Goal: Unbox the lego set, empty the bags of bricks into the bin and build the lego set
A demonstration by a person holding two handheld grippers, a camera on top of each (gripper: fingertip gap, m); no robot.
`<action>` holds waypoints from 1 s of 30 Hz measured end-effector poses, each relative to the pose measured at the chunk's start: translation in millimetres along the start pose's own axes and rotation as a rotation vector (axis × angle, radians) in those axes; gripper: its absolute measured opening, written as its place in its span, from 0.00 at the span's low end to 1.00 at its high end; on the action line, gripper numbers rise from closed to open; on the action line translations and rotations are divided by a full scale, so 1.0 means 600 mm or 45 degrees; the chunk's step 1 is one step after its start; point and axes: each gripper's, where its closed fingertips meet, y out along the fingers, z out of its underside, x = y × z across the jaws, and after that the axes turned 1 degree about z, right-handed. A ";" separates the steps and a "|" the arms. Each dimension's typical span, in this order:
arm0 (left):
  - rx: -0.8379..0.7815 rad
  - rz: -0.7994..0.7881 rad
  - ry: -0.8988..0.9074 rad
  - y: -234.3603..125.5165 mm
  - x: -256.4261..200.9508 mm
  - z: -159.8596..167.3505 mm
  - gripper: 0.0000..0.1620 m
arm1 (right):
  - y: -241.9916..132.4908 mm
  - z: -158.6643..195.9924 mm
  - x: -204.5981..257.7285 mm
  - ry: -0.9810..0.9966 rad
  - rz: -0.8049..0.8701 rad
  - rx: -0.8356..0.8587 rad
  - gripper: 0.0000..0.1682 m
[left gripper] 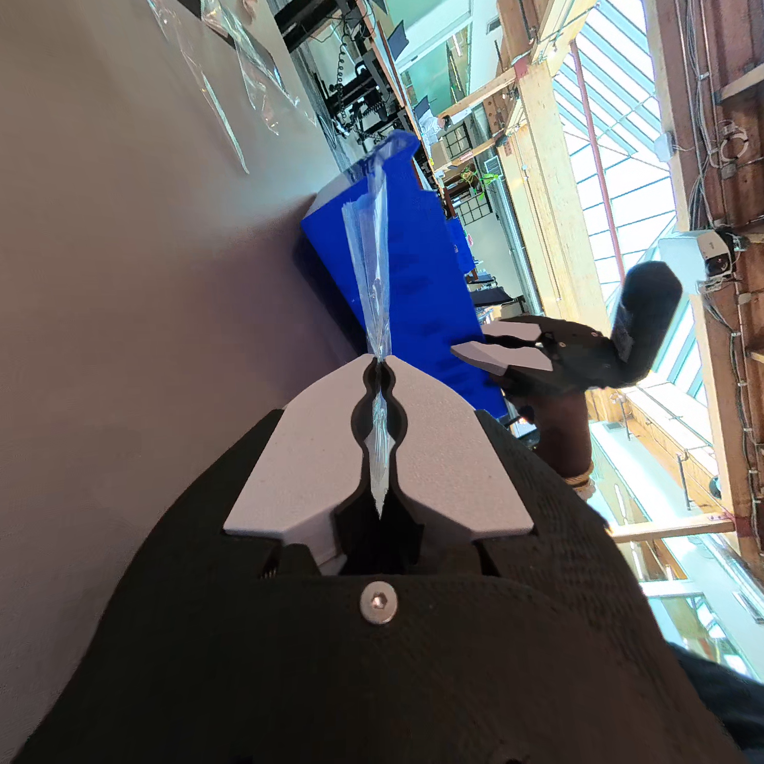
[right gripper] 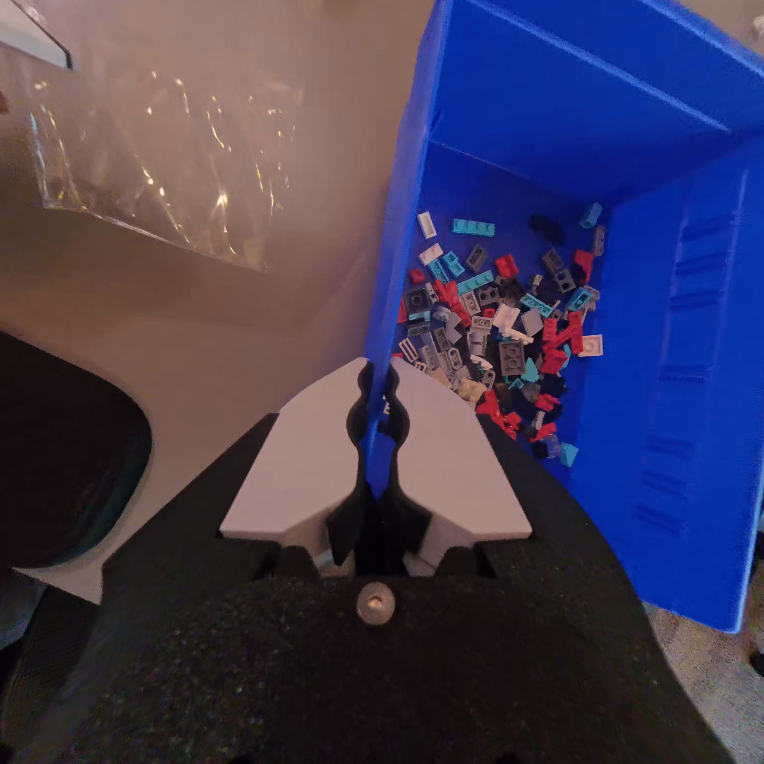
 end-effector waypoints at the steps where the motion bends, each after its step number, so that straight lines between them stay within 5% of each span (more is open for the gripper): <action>1: -0.005 -0.002 -0.008 0.010 0.002 -0.001 0.00 | -0.006 -0.005 -0.008 0.007 0.023 -0.018 0.03; 21: 0.068 0.040 -0.365 0.270 0.021 0.051 0.00 | -0.069 -0.060 -0.074 0.174 0.113 -0.185 0.05; 26: 0.139 0.069 -0.238 0.305 -0.003 0.070 0.37 | -0.060 -0.060 -0.066 0.184 0.118 -0.165 0.05; 30: 0.215 0.006 0.050 0.261 0.004 0.058 0.56 | -0.051 -0.062 -0.061 0.180 0.146 -0.146 0.05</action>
